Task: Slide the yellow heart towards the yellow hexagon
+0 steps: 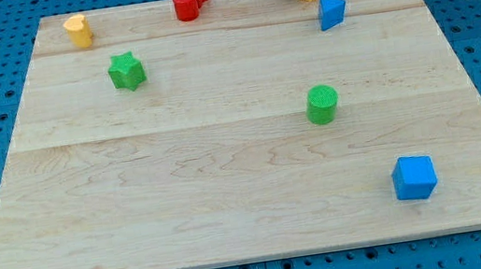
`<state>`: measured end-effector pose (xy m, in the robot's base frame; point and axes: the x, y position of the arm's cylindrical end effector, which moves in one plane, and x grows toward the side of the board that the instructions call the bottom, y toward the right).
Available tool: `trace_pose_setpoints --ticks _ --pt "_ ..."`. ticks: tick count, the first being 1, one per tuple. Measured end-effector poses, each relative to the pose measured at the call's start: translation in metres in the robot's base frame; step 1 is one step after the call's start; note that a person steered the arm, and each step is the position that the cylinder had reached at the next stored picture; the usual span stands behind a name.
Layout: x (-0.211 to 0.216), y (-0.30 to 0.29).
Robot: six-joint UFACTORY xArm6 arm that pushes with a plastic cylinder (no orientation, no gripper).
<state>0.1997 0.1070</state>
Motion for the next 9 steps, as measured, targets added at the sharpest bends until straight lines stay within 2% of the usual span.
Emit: trace_pose_setpoints --ticks 1,2,5,7,8,9 --pt "-0.002 0.015" --pt "0.002 -0.004" --pt "0.089 -0.188" --pt "0.085 -0.326" --pt "0.037 -0.373" --pt "0.011 -0.412"
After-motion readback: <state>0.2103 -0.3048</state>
